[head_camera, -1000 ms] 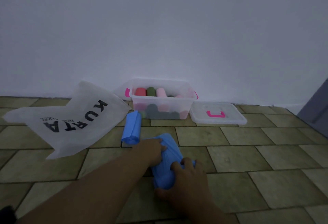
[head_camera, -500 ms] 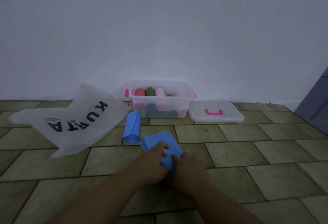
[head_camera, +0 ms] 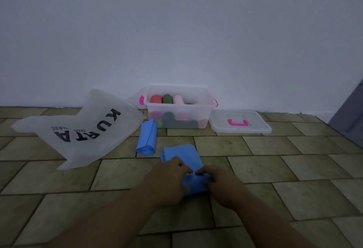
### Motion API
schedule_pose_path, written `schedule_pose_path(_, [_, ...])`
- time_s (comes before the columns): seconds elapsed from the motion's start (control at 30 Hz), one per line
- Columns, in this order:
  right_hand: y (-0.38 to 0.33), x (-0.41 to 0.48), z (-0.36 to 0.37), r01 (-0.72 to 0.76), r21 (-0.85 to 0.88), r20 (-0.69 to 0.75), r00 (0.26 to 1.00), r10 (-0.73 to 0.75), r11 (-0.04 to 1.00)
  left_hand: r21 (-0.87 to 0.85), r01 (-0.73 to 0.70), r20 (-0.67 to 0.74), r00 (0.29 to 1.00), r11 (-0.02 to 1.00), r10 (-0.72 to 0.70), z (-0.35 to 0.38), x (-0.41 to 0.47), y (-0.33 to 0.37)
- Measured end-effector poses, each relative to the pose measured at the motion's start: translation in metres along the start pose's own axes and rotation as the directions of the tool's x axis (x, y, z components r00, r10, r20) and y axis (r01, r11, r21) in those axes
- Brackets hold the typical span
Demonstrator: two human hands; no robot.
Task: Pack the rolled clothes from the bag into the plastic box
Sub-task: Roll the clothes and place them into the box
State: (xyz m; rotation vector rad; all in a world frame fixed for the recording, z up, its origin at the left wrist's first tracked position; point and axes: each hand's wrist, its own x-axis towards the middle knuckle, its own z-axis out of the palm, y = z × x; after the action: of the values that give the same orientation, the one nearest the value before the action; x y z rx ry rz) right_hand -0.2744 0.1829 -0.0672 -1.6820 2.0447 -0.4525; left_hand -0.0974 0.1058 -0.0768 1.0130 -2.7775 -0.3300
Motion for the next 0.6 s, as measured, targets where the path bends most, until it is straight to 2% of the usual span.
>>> schedule_pose_path(0.07, [0.000,0.006,-0.001,-0.003,-0.006,0.005,1.000,0.003,1.000,-0.013,-0.023,-0.037,0.999,1.000,0.023,0.010,-0.006,0.001])
schedule_pose_path(0.17, [-0.004,0.011,-0.001,0.035,-0.095,-0.009,0.999,-0.036,0.995,-0.055,0.028,-0.085,0.996,0.998,-0.032,0.016,-0.005,-0.002])
schedule_pose_path(0.27, [-0.006,0.010,0.000,0.099,-0.115,-0.128,0.985,-0.114,0.988,-0.158,0.136,0.029,0.991,0.978,-0.133,0.011,0.007,-0.009])
schedule_pose_path(0.33, [-0.004,0.008,0.003,0.125,-0.130,-0.150,0.978,-0.144,0.984,-0.132,0.166,0.092,0.984,0.977,-0.155,0.007,0.014,-0.013])
schedule_pose_path(0.37, [-0.003,0.008,0.004,0.126,-0.148,-0.138,0.979,-0.147,0.981,-0.073,0.154,0.089,0.985,0.985,-0.148,0.004,0.015,-0.014])
schedule_pose_path(0.43, [-0.003,0.014,0.004,0.122,-0.158,-0.120,0.983,-0.141,0.980,0.021,0.098,-0.013,0.995,0.995,-0.098,0.003,0.016,-0.015])
schedule_pose_path(0.5, [-0.005,0.023,0.001,0.126,-0.172,-0.097,0.985,-0.144,0.977,0.024,0.034,-0.101,0.994,0.999,-0.032,0.007,0.013,-0.012])
schedule_pose_path(0.6, [-0.007,0.033,0.000,0.175,-0.213,-0.090,0.976,-0.198,0.961,-0.005,0.019,-0.105,0.994,1.000,-0.020,0.012,0.013,-0.013])
